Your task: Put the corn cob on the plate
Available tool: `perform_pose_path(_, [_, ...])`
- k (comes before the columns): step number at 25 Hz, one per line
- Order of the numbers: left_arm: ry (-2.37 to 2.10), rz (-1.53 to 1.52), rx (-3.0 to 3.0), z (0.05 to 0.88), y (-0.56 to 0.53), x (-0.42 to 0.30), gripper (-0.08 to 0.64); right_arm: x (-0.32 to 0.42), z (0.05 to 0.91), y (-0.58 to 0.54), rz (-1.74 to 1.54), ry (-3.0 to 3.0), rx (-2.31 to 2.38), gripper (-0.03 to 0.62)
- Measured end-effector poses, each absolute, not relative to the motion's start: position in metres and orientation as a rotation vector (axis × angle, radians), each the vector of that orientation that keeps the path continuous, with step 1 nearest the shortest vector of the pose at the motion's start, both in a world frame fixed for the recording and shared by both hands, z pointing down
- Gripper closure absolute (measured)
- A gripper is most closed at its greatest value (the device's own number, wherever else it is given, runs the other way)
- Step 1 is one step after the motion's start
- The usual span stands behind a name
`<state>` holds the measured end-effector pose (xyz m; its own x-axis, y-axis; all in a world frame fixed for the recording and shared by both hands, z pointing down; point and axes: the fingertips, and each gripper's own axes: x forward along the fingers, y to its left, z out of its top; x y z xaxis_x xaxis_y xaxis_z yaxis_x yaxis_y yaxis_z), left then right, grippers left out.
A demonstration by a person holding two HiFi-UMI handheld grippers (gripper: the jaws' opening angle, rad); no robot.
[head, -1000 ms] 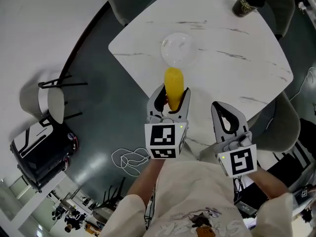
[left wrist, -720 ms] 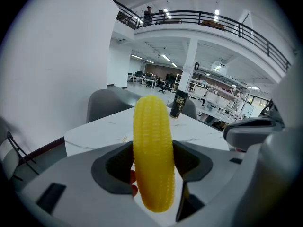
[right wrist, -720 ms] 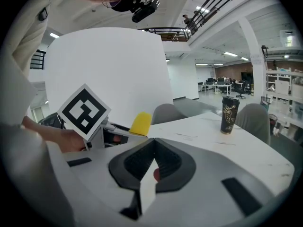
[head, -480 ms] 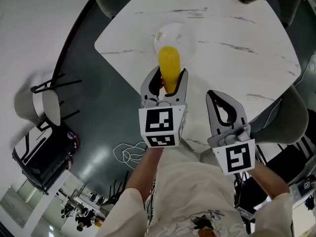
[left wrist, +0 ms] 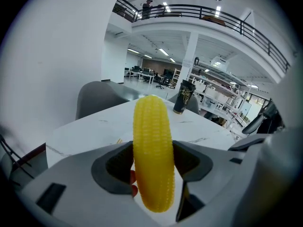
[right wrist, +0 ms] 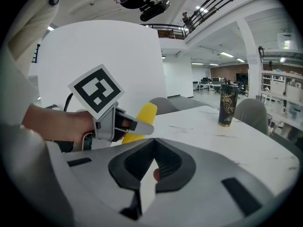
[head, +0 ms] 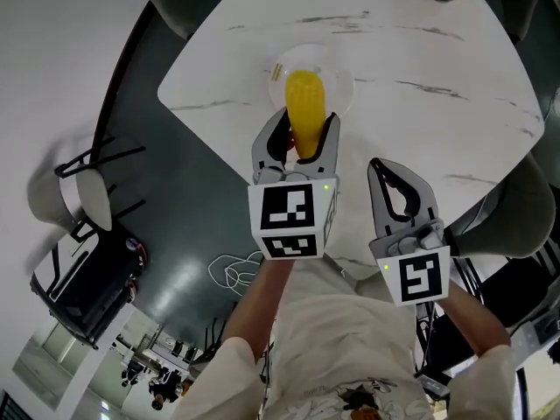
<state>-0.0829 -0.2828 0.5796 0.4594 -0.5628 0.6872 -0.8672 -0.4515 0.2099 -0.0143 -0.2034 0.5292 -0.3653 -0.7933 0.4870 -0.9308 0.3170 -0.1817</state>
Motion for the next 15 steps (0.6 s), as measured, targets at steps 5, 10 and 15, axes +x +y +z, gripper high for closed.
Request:
perform_pose_path(5, [-1.177,0.747,2.152,0.589,-0.299,-0.08,0.299,-0.015,0.537,-0.214,0.653,-2.28,1.566,0.595])
perform_pose_path(10, [-1.157,0.777,2.1,0.605,-0.314,-0.08,0.299,-0.015,0.541,-0.224,0.666,-2.279,1.596,0.595])
perform_pose_path(15, [-1.129,0.851,2.063,0.627,-0.323,-0.081,0.299,-0.014,0.551,-0.224,0.718,-2.259,1.584,0.595])
